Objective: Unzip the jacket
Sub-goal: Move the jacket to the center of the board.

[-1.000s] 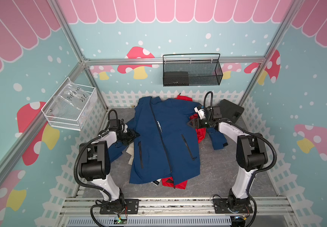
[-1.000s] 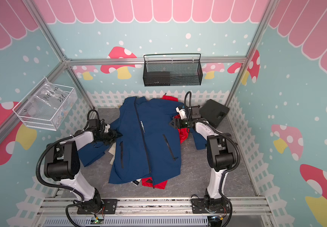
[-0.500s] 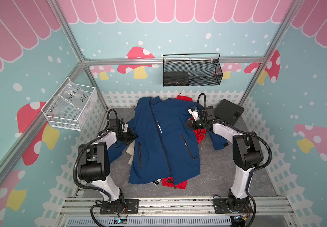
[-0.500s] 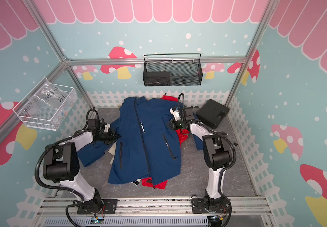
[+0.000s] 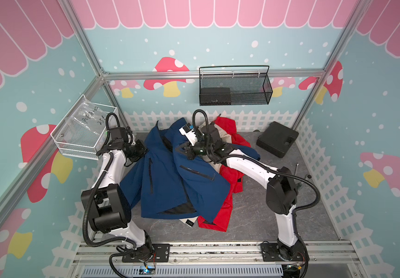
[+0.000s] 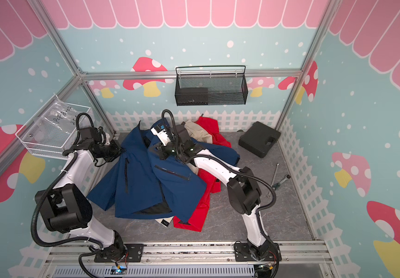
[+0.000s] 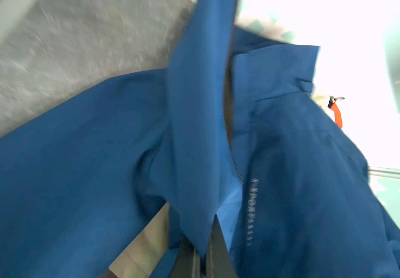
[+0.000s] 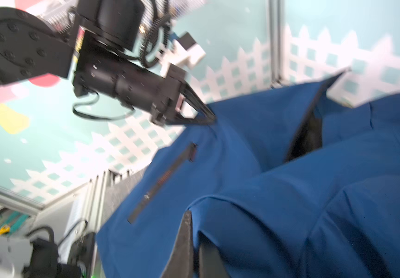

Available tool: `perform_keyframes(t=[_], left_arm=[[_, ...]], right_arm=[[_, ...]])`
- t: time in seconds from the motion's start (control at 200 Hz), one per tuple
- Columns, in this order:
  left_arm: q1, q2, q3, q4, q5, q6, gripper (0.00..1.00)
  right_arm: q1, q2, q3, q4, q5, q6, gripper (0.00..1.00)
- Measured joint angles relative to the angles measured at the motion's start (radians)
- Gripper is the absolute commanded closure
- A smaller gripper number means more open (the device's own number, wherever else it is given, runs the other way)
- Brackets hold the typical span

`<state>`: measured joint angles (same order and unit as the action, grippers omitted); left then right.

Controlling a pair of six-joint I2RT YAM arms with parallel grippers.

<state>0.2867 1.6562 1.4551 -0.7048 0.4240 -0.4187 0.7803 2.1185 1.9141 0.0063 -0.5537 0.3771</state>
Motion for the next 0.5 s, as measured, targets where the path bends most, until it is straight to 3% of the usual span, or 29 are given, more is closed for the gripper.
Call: perform_keyframes(t=[0.25, 0.425, 0.46, 0.5], left_arm=[[0.014, 0.054, 0.165, -0.083, -0.110, 0.050, 1.00], [0.023, 0.079, 0.185, -0.109, -0.142, 0.087, 1.00], [0.023, 0.082, 0.185, -0.107, -0.144, 0.091, 0.98], [0.023, 0.084, 0.185, -0.105, -0.144, 0.094, 0.90]], right_arm=[[0.043, 0.253, 0.331, 0.020, 0.068, 0.095, 1.00], [0.060, 0.322, 0.391, 0.071, 0.119, 0.136, 1.00], [0.060, 0.332, 0.391, 0.078, 0.126, 0.137, 0.94], [0.063, 0.343, 0.391, 0.082, 0.131, 0.135, 0.79]])
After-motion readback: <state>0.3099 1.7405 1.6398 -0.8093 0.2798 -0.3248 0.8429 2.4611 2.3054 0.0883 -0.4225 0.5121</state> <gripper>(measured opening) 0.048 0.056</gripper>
